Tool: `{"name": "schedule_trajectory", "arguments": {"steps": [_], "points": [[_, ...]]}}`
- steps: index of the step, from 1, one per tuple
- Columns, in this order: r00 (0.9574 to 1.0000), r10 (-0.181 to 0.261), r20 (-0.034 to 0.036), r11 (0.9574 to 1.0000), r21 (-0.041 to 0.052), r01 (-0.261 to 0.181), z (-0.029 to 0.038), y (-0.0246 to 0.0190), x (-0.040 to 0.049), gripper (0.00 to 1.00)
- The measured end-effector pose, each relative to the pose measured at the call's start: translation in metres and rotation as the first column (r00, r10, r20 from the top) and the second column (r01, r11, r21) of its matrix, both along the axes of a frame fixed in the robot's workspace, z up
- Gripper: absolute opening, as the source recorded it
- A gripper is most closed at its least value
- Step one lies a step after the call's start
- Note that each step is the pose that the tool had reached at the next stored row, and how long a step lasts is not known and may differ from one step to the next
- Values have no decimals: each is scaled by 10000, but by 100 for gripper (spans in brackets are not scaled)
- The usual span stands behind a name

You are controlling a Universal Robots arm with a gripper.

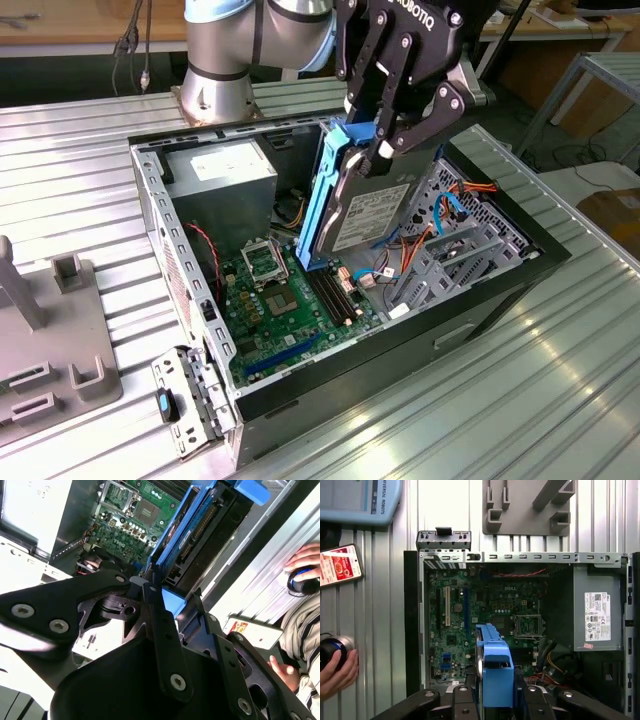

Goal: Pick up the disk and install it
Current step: 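Pick up the disk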

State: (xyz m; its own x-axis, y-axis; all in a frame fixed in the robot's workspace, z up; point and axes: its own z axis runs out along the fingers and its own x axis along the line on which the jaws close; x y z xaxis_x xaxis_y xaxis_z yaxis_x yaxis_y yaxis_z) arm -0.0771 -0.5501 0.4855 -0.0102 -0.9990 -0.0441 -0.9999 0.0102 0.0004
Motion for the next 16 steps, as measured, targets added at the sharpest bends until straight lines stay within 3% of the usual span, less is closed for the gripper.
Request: {"name": "schedule_trajectory", "arguments": {"steps": [3,16], "points": [[10000,0,0,10000,-1,0,0,-60,-1,36],[10000,0,0,10000,0,0,0,-66,0,36]]}}
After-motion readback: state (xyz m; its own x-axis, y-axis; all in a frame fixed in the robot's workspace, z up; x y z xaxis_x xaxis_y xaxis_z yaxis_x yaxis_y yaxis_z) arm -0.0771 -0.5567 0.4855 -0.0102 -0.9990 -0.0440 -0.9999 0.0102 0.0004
